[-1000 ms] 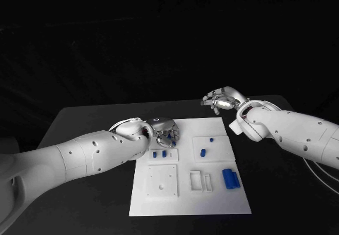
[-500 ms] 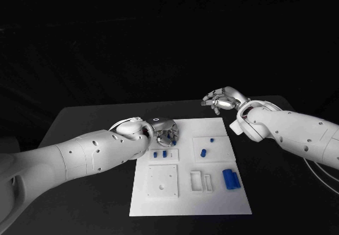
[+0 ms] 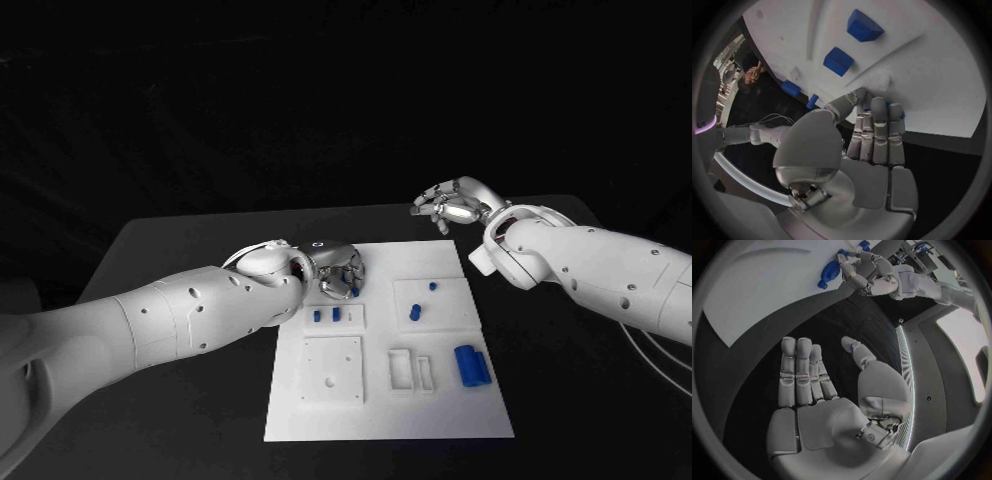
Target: Assemble the parts on the task board
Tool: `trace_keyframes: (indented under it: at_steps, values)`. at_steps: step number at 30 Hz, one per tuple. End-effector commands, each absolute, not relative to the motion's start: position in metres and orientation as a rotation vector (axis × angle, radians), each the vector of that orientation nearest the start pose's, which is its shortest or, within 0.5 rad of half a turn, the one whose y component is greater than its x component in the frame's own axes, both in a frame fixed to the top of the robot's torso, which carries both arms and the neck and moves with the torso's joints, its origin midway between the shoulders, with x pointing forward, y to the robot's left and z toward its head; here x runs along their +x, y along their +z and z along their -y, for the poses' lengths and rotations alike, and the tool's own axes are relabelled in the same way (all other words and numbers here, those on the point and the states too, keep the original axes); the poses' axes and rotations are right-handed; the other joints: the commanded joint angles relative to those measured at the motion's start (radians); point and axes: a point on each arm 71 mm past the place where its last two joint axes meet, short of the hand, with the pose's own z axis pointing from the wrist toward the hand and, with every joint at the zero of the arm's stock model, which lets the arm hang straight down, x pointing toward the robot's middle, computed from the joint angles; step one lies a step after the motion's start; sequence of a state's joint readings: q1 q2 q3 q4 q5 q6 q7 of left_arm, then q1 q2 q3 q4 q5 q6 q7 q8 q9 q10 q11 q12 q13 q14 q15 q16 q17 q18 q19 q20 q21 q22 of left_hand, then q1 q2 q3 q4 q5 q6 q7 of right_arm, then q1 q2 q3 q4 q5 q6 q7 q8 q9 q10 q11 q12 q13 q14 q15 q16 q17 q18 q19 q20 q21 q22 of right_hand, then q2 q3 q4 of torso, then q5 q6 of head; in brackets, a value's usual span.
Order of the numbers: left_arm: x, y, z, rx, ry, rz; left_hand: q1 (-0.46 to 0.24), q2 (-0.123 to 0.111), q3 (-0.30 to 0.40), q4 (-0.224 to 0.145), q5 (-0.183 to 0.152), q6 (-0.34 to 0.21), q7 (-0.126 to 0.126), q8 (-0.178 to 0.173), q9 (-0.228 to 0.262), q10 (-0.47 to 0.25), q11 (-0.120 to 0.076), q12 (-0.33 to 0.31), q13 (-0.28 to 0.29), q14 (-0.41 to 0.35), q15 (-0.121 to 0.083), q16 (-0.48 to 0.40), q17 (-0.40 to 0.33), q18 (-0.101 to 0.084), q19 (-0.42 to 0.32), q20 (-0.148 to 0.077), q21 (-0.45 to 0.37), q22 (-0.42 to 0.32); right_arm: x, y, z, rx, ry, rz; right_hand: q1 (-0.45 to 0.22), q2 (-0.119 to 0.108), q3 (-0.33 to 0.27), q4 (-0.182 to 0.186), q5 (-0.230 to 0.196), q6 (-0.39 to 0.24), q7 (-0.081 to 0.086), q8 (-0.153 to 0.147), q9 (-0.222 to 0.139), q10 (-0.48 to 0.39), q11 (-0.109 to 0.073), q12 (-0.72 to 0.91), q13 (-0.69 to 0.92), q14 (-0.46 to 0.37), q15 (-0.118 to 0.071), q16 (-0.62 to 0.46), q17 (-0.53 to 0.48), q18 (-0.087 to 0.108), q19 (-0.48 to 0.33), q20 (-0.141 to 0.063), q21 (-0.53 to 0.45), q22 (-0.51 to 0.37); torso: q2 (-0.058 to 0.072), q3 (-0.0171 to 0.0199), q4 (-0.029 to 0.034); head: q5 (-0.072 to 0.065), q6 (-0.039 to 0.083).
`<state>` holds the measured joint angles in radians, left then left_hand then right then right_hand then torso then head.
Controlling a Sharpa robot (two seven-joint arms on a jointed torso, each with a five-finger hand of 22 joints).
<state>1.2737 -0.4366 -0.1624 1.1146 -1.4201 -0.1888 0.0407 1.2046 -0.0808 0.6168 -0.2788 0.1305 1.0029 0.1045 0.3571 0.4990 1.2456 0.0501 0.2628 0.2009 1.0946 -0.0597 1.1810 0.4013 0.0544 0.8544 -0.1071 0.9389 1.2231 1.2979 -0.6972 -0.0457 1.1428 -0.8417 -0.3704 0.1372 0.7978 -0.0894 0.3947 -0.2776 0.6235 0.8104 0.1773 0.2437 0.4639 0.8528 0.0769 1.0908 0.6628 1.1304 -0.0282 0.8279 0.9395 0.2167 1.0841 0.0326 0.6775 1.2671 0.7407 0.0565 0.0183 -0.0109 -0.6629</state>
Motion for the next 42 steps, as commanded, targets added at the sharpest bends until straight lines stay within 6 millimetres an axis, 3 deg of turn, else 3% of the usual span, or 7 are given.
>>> trace_keyframes:
  at_steps: [1, 19, 24, 42]
  values:
    - [0.532, -0.227, -0.097, 0.413, -0.701, -1.832, -0.007, 0.005, 0.004, -0.001, -0.002, 0.013, -0.001, 0.004, 0.001, 0.012, -0.003, 0.003, 0.002, 0.010, -0.002, -0.003, -0.001, 0.013, 0.008, -0.043, -0.005, 0.000, 0.567, -0.148, 0.245, 0.379, 0.872, -1.516, 0.001, 0.005, 0.003, 0.001, 0.001, 0.001, 0.007, 0.005, -0.001, -0.007, -0.002, 0.003, 0.001, -0.007, -0.002, 0.003, -0.001, 0.045, 0.005, 0.005, -0.004, 0.001, 0.000, 0.0005, -0.0004, 0.001, 0.000]
    - [0.531, -0.218, -0.106, 0.262, -0.778, -1.730, -0.022, 0.009, 0.005, -0.002, 0.014, 0.035, -0.007, 0.005, 0.000, 0.040, -0.013, -0.002, 0.006, 0.032, -0.012, 0.017, 0.012, 0.013, 0.029, -0.056, 0.008, 0.011, 0.567, -0.148, 0.244, 0.378, 0.874, -1.514, -0.001, 0.006, 0.003, 0.002, 0.002, 0.001, 0.007, 0.005, -0.002, -0.007, -0.002, 0.004, 0.000, -0.007, -0.002, 0.004, -0.001, 0.045, 0.005, 0.005, -0.005, 0.002, 0.000, 0.0018, -0.0007, 0.010, 0.004]
    - [0.533, -0.211, -0.109, 0.199, -0.815, -1.704, -0.022, 0.009, 0.008, -0.003, 0.015, 0.036, -0.008, 0.005, 0.000, 0.043, -0.014, -0.003, 0.006, 0.034, -0.014, 0.020, 0.013, 0.013, 0.031, -0.058, 0.009, 0.012, 0.567, -0.148, 0.245, 0.379, 0.872, -1.514, -0.001, 0.005, 0.003, 0.002, 0.003, 0.001, 0.007, 0.005, -0.002, -0.008, -0.002, 0.004, 0.000, -0.007, -0.002, 0.004, -0.001, 0.045, 0.005, 0.005, -0.005, 0.002, 0.000, 0.0025, -0.0003, 0.005, 0.005]
    - [0.526, -0.198, -0.134, 0.106, -0.841, -1.757, -0.023, 0.008, 0.010, -0.004, 0.016, 0.039, -0.009, 0.005, 0.000, 0.046, -0.016, -0.006, 0.007, 0.037, -0.015, 0.024, 0.016, 0.013, 0.035, -0.060, 0.011, 0.014, 0.567, -0.148, 0.249, 0.384, 0.864, -1.514, -0.001, 0.005, 0.003, 0.001, 0.003, 0.000, 0.007, 0.005, -0.002, -0.008, -0.002, 0.004, -0.001, -0.007, -0.002, 0.004, -0.002, 0.045, 0.005, 0.005, -0.006, 0.003, 0.000, -0.0006, 0.0007, 0.003, 0.011]
